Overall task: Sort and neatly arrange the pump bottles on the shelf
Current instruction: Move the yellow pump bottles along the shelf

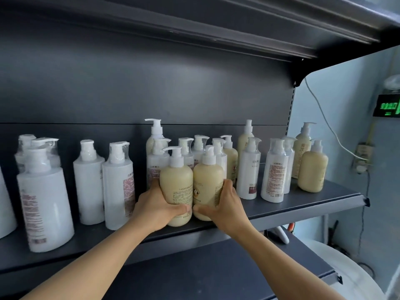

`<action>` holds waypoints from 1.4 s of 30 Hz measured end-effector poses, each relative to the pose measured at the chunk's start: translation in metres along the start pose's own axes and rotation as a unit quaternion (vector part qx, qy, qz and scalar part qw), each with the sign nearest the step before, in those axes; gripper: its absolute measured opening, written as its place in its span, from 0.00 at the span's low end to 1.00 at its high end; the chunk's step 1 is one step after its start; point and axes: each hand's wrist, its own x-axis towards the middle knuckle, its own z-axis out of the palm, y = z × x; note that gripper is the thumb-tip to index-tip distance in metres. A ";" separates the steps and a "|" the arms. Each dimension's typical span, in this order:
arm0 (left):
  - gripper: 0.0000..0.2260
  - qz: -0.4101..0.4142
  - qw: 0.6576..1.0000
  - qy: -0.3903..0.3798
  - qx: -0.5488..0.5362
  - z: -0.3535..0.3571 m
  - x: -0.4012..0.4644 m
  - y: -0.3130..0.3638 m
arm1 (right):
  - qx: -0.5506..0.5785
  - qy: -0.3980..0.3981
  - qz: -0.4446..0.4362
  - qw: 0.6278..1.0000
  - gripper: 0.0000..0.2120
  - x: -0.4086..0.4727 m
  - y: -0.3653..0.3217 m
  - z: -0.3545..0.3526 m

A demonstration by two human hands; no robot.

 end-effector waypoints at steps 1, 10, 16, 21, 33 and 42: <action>0.35 -0.003 1.000 0.000 -0.004 0.000 0.000 0.000 | 0.000 -0.006 -0.007 1.000 0.37 0.001 0.002 -0.001; 0.39 -0.044 0.997 0.044 0.044 0.007 -0.009 0.011 | 0.004 -0.052 -0.077 0.996 0.33 0.006 0.015 -0.009; 0.35 -0.055 0.998 -0.014 -0.004 -0.003 -0.002 0.008 | 0.034 -0.070 -0.077 0.994 0.30 0.010 0.021 -0.013; 0.34 -0.067 0.996 -0.049 -0.024 -0.005 -0.002 0.002 | 0.031 -0.079 -0.058 0.995 0.28 0.009 0.021 -0.013; 0.39 -0.120 0.991 -0.014 -0.053 0.000 -0.018 0.008 | 0.047 -0.094 -0.023 0.994 0.31 0.007 0.017 -0.012; 0.41 -0.073 0.985 0.139 0.066 0.018 -0.025 0.006 | 0.036 -0.070 -0.021 0.997 0.30 0.005 0.015 -0.008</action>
